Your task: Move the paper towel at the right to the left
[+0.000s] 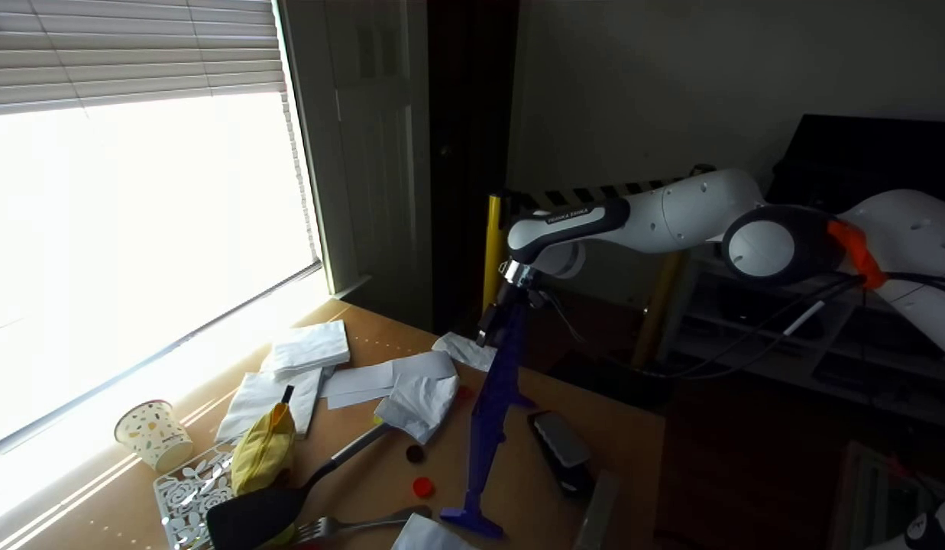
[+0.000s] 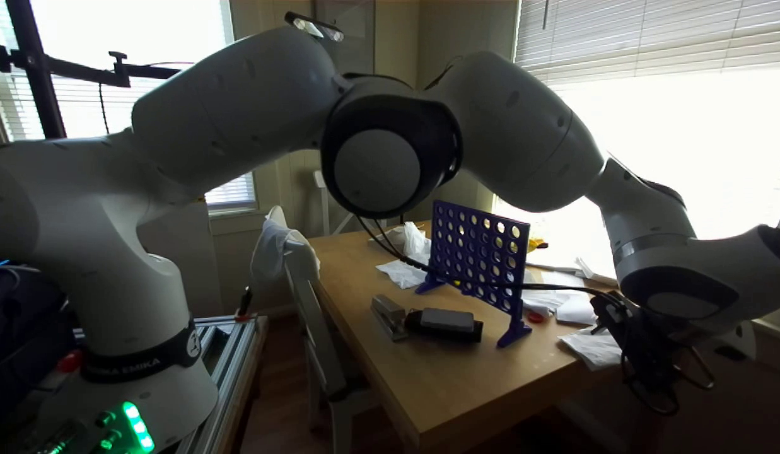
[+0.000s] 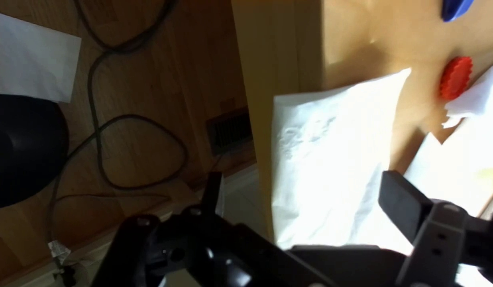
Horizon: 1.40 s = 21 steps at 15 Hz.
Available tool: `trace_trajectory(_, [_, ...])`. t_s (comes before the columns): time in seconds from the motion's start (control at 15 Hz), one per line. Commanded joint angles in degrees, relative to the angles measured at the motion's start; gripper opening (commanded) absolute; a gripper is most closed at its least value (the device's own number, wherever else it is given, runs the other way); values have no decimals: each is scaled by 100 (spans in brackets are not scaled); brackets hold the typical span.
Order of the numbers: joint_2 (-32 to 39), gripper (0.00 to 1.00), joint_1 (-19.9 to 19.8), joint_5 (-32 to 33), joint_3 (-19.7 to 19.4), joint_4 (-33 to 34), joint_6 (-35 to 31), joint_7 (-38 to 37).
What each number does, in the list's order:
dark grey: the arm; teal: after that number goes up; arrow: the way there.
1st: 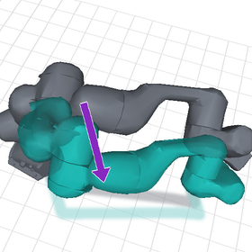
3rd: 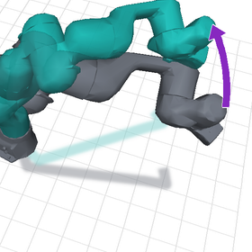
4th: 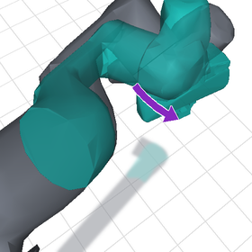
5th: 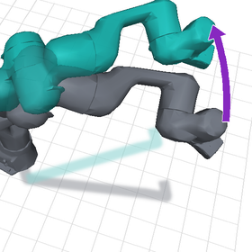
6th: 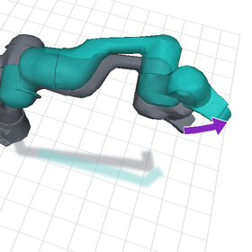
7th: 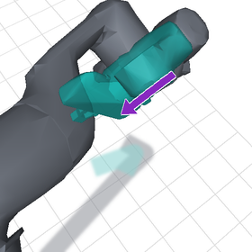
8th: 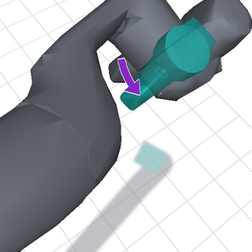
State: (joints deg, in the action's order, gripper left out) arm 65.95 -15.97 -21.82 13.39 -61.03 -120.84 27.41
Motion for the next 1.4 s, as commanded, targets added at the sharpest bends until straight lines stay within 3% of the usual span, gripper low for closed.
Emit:
trace_trajectory(0.0, [484,74,-156,-139,244,717,509,199])
trace_trajectory(0.2, [638,51,-149,-112,284,988,792,209])
trace_trajectory(0.27, [680,48,-140,-112,289,1056,848,215])
trace_trajectory(0.47, [777,43,-126,-123,325,1246,1045,221])
trace_trajectory(0.6, [814,48,-145,-160,375,1357,1166,228])
trace_trajectory(0.73, [802,43,-180,-222,449,1429,1251,285])
trace_trajectory(0.8, [779,34,-200,-260,487,1460,1301,324])
trace_trajectory(0.87, [724,18,-241,-250,581,1414,1297,359])
trace_trajectory(0.93, [711,16,-240,-246,617,1441,1321,405])
trace_trajectory(1.07, [717,2,-214,-176,662,1493,1378,451])
trace_trajectory(1.33, [685,0,-50,36,535,1446,1356,435])
